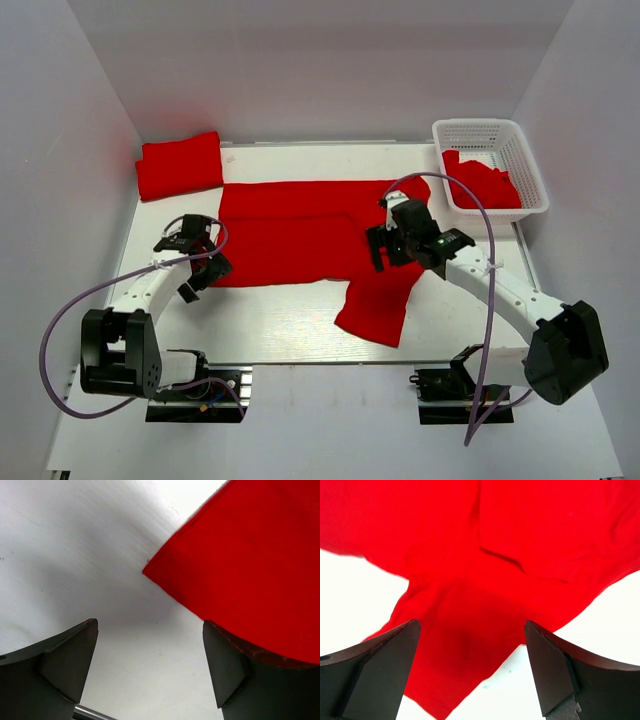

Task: Fold and stack the t-shirts
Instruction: Grap the side of the flattened tshirt closest away from the robot with both arms

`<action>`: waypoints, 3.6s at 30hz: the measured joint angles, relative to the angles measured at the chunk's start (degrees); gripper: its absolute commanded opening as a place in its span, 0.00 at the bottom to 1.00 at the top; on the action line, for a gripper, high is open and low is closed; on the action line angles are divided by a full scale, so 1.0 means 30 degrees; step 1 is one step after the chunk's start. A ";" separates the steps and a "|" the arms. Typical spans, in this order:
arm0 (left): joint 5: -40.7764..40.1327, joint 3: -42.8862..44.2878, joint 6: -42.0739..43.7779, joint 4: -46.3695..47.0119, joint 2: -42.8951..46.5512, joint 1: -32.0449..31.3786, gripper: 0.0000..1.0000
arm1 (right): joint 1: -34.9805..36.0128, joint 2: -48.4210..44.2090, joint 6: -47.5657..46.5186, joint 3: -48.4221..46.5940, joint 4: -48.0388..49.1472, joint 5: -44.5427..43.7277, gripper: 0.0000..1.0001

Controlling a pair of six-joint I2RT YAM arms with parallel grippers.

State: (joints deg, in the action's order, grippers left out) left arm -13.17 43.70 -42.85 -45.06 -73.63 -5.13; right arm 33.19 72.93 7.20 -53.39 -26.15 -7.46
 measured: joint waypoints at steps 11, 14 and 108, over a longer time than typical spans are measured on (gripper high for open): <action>-0.0867 -0.0743 -0.0729 0.2470 -0.1290 0.0000 0.62 | 0.0823 -0.1304 0.1588 0.1880 -0.1508 -0.0117 0.90; -0.1144 -0.1239 -0.0889 0.3045 -0.1690 0.0000 0.50 | 0.0969 -0.1625 0.2091 0.2186 -0.1836 -0.0029 0.90; -0.0758 -0.1953 0.1647 0.6040 -0.0699 -0.0102 0.00 | 0.6164 -0.0444 1.0630 0.5588 -0.5224 0.0000 0.84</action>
State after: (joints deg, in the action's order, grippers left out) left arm -15.44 37.85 -37.91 -26.94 -75.72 -5.43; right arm 51.68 71.59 39.09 -36.62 -41.82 -7.46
